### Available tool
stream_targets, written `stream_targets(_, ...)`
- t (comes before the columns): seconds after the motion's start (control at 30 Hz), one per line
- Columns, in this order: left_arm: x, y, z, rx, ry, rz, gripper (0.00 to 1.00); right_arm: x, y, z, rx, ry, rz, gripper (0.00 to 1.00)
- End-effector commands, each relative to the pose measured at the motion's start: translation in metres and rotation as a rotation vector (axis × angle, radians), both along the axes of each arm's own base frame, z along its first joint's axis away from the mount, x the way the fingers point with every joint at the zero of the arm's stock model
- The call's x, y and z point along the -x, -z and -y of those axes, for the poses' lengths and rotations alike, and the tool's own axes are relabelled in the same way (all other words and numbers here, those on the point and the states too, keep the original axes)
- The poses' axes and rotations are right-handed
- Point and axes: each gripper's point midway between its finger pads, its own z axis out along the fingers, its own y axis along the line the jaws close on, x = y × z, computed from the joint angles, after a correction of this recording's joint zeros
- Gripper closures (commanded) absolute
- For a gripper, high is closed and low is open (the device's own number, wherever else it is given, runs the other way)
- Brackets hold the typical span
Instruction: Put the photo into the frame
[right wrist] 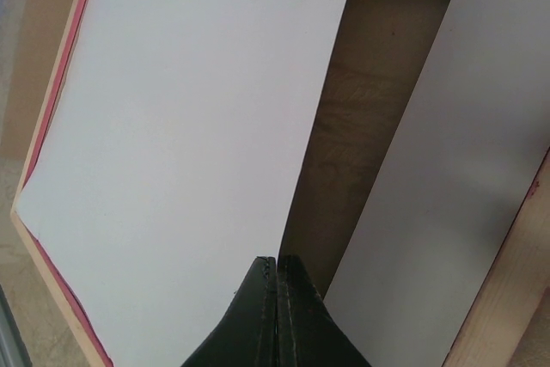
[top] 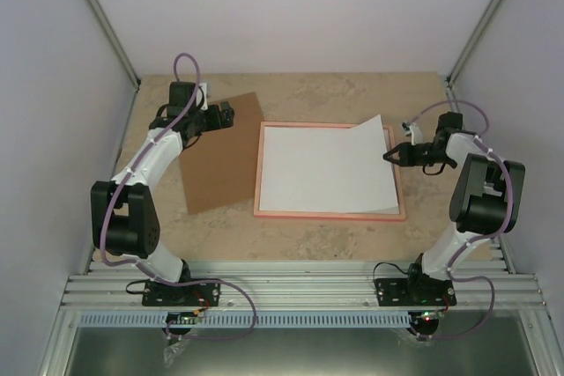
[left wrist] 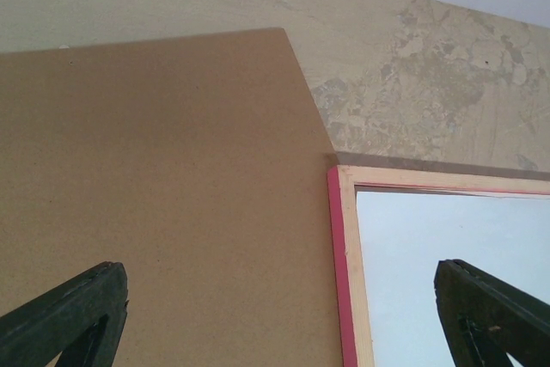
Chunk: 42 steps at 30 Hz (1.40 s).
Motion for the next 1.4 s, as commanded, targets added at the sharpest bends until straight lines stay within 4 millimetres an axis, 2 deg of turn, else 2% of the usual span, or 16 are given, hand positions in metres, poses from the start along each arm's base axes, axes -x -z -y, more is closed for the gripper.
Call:
stream_targets(0.0,-0.004,-0.003,0.003,0.002,0.017,0.018,0.01,-0.002,0.001,0.003,-0.002,0.017,0.014,0.99)
stream_targets(0.57,-0.006,0.0,0.002,0.001,0.011,0.014,0.01,0.004,0.0,0.005,0.018,0.058,0.041,0.99)
stream_targets(0.67,-0.006,0.0,0.002,0.002,0.01,0.012,0.01,0.004,0.003,0.007,0.026,0.07,0.033,0.96)
stream_targets(0.77,-0.006,0.0,0.002,0.0,0.011,0.011,0.01,0.004,0.003,0.009,0.041,0.074,0.029,0.87)
stream_targets(0.93,-0.006,0.0,0.001,-0.005,0.008,0.013,0.01,0.003,-0.001,0.012,0.07,0.083,0.036,0.6)
stream_targets(1.13,-0.003,0.001,-0.001,-0.024,0.007,0.012,0.01,0.001,-0.009,0.024,0.161,0.088,0.071,0.38)
stream_targets(1.27,-0.002,0.002,-0.005,-0.037,0.004,0.014,0.01,-0.001,-0.016,0.031,0.223,0.081,0.112,0.3)
stream_targets(1.37,0.0,0.005,-0.009,-0.029,-0.003,0.003,0.01,-0.001,-0.027,0.023,0.188,0.037,0.15,0.27)
